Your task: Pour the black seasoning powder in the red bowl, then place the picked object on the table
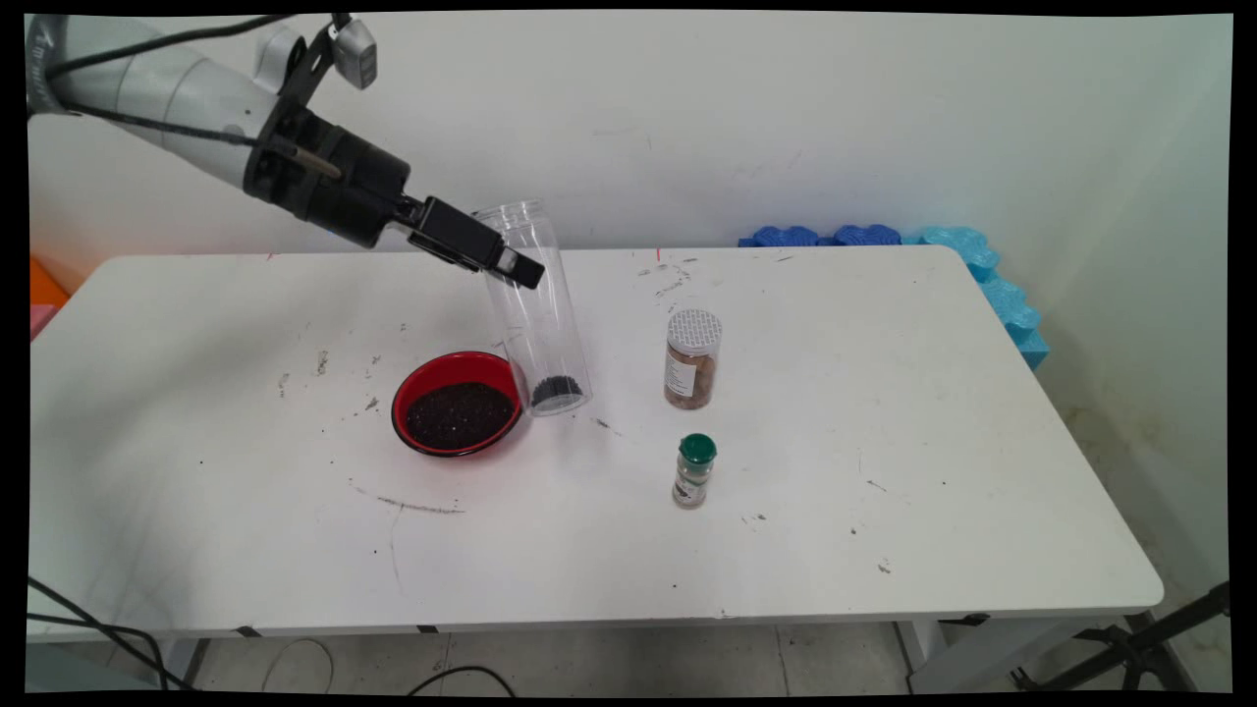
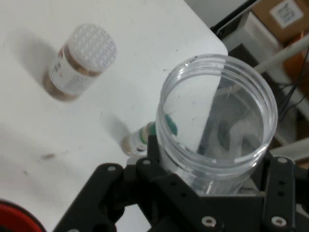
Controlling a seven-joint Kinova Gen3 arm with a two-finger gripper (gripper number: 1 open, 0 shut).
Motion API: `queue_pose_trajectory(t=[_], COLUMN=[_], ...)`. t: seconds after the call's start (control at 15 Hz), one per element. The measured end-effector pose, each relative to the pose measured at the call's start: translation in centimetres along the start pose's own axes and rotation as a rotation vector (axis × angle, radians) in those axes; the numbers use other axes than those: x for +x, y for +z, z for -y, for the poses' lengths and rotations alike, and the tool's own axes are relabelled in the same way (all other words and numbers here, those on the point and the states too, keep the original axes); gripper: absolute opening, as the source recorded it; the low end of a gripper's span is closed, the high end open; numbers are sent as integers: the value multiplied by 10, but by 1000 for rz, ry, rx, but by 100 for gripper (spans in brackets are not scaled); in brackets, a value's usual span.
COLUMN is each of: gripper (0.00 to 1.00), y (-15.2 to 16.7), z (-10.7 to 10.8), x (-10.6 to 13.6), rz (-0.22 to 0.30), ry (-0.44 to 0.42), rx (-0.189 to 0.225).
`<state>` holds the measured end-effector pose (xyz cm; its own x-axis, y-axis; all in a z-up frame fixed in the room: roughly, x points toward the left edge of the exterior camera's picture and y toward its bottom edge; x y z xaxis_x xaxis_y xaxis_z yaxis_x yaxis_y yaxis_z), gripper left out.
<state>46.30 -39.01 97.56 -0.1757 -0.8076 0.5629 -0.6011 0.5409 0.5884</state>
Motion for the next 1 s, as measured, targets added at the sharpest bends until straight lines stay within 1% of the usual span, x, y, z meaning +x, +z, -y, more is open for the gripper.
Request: queue_pose_trajectory(t=[0.07, 0.13, 0.33, 0.53, 0.67, 0.8, 0.93, 1.0], gripper=[0, 0, 0, 0, 0, 0, 0, 0], y=[0, 1, 4, 7, 10, 14, 19, 21], z=[-1, -2, -6, -8, -11, -13, -15, -16], x=[1, 2, 5, 6, 7, 8, 7, 7], rz=[0, 0, 5, 11, 18, 26, 36, 40], ry=[35, 87, 265, 392, 502, 629, 714, 742], rx=[4, 11, 33, 47, 59, 73, 81, 84])
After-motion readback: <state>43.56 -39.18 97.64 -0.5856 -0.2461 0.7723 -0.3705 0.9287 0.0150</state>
